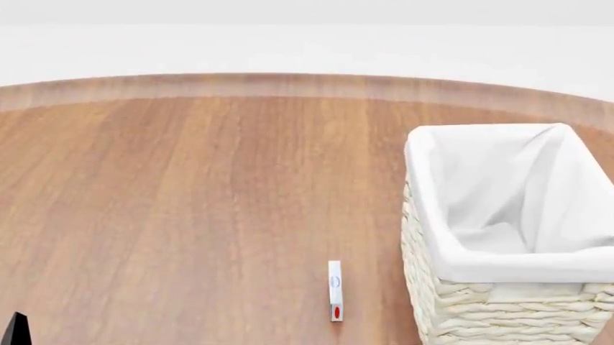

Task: Pick up the tomato sauce, and put it in the basket.

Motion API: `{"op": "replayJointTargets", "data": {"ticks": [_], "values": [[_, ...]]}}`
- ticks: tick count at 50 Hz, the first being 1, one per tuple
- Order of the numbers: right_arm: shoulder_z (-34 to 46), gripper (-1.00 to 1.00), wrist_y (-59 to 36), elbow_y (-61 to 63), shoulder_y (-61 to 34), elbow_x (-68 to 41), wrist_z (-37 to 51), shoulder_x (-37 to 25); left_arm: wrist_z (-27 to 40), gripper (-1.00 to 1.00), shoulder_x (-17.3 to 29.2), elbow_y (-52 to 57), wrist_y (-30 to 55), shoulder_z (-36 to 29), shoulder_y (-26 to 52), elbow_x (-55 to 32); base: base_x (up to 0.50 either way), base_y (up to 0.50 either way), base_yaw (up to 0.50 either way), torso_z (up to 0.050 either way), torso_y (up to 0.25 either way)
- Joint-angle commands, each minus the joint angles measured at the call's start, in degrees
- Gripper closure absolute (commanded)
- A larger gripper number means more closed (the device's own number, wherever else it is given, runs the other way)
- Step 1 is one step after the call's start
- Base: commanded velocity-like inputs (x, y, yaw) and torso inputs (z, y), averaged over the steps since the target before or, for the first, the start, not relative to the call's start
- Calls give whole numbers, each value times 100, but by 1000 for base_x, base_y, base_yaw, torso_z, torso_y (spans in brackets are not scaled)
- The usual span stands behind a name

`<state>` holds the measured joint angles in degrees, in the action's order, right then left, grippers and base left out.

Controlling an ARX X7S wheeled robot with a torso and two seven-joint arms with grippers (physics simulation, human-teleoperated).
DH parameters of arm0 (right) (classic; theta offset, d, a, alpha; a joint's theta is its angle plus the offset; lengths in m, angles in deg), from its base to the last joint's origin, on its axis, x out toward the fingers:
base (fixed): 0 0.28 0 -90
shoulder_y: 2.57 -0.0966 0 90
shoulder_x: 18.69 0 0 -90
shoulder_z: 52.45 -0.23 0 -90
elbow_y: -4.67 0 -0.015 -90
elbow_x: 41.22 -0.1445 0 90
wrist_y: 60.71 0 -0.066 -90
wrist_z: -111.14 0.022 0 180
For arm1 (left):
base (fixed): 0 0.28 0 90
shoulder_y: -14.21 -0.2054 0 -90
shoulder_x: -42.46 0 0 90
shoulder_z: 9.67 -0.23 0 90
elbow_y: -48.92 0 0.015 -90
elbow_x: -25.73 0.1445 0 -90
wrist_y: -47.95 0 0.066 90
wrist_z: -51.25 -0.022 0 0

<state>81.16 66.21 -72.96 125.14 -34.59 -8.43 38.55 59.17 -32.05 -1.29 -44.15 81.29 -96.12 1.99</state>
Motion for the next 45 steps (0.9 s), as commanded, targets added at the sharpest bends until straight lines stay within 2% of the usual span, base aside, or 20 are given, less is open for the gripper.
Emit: {"op": "replayJointTargets", "data": {"ticks": [1, 26, 45], "values": [[98, -100, 65, -157, -78, -71, 7, 22, 20, -100, 28, -23, -35, -1, -11, -27, 0, 0, 0, 0, 0], [239, -100, 210, -511, -278, -346, -40, 64, 66, -100, 72, -114, -69, -75, 37, -37, 0, 0, 0, 0, 0], [425, -100, 647, -1424, -648, -914, -289, 294, 55, -100, 97, -188, -167, -122, 0, -60, 0, 0, 0, 0, 0]]}}
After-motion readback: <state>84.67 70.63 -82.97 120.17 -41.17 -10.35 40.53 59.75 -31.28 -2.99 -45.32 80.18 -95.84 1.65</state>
